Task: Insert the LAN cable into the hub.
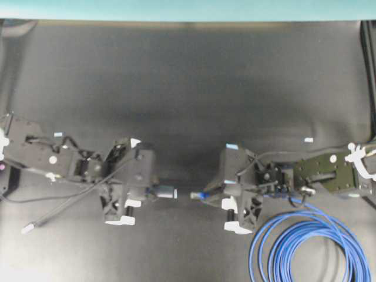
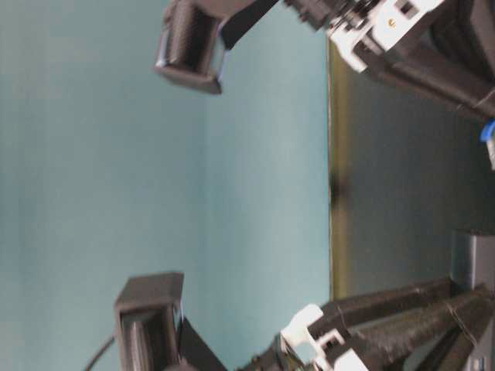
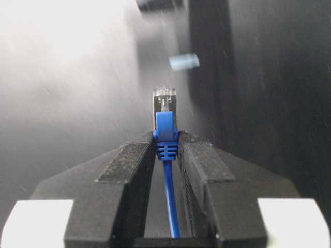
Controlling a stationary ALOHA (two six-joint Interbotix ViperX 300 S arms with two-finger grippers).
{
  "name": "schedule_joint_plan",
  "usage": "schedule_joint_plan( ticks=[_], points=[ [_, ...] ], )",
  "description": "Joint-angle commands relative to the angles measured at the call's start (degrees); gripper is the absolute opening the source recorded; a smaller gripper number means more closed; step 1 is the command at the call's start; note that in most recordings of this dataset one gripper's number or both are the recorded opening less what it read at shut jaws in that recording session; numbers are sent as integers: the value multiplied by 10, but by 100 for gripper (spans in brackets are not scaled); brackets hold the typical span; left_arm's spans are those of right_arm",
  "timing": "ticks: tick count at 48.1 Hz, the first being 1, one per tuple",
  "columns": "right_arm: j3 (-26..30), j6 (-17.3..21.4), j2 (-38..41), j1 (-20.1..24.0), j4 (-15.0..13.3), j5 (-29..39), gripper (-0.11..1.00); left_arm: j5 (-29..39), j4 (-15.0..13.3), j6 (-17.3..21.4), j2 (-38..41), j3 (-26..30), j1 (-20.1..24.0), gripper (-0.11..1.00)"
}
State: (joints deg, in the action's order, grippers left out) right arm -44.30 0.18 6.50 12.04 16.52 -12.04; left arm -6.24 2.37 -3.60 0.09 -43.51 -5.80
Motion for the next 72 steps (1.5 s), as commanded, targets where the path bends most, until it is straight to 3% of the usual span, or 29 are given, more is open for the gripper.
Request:
schedule_joint_plan(
  ticks=[1, 41, 53, 72],
  points=[
    [22, -5, -3, -11, -1, 5, 13, 10, 2, 0, -1, 19, 7, 28],
    [48, -8, 8, -33, -7, 18, 13, 16, 2, -1, 18, 34, 12, 28],
    [66, -18, 15, -33, -21, 68, 13, 17, 2, -1, 24, 38, 16, 28],
    [76, -23, 19, -40, -21, 72, 13, 49, 2, 8, 37, 58, 13, 28]
  ],
)
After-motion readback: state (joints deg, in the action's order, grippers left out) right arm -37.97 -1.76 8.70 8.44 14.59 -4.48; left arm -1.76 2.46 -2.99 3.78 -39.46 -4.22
